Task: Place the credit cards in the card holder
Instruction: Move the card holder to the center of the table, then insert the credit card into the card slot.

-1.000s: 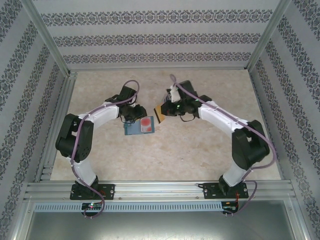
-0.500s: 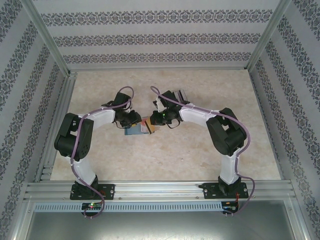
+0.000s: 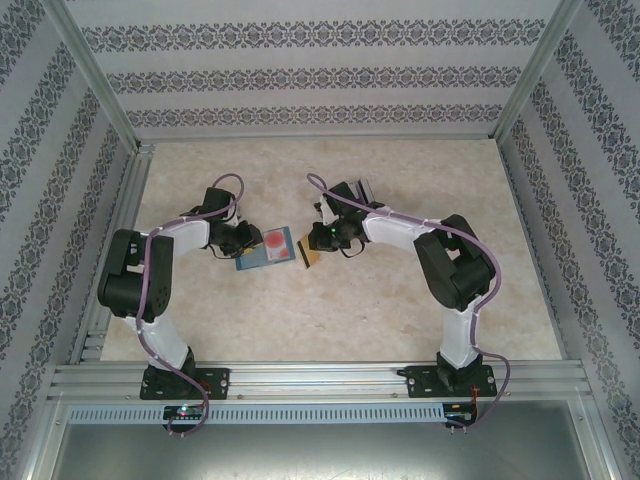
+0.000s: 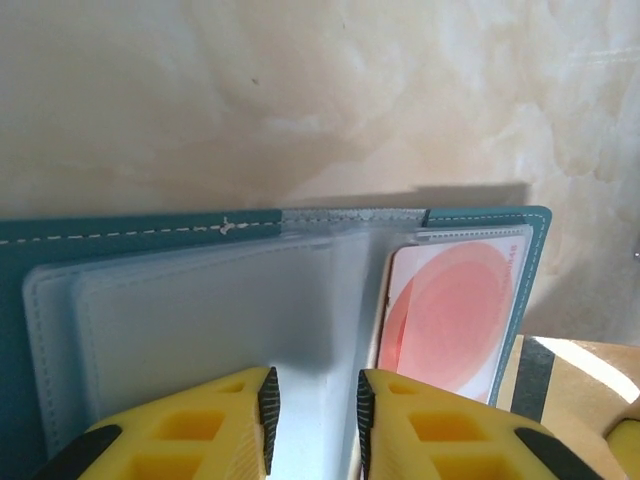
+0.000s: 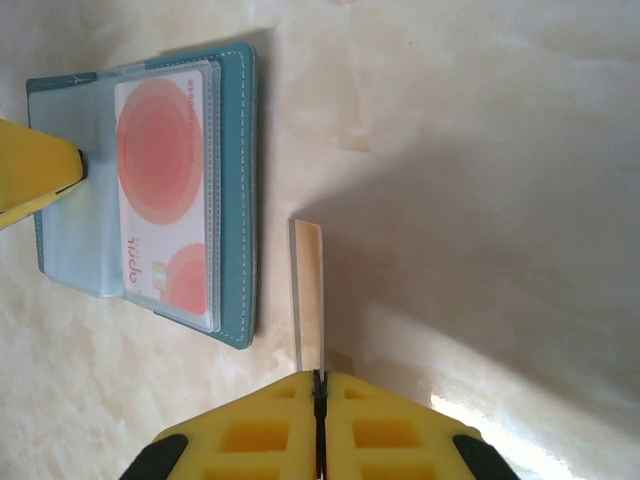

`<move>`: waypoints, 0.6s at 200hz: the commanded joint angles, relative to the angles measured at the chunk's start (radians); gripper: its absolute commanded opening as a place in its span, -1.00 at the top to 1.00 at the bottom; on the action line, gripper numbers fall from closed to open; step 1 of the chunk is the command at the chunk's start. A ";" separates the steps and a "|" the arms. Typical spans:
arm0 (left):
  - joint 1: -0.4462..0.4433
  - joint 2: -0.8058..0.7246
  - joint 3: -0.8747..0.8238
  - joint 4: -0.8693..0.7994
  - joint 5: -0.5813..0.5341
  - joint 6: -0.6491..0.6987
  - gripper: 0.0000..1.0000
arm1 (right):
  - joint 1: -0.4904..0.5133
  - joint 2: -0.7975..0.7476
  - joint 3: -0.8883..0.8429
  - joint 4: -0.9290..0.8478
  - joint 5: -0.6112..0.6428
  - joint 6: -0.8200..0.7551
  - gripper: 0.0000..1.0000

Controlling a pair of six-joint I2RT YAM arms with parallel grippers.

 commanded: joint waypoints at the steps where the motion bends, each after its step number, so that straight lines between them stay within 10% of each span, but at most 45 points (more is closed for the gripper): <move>1: 0.009 -0.046 0.008 -0.093 0.002 0.035 0.36 | 0.008 -0.041 0.051 -0.038 0.007 -0.025 0.79; 120: 0.030 -0.094 -0.001 -0.132 -0.009 0.060 0.40 | 0.055 0.116 0.255 0.076 -0.213 0.019 0.78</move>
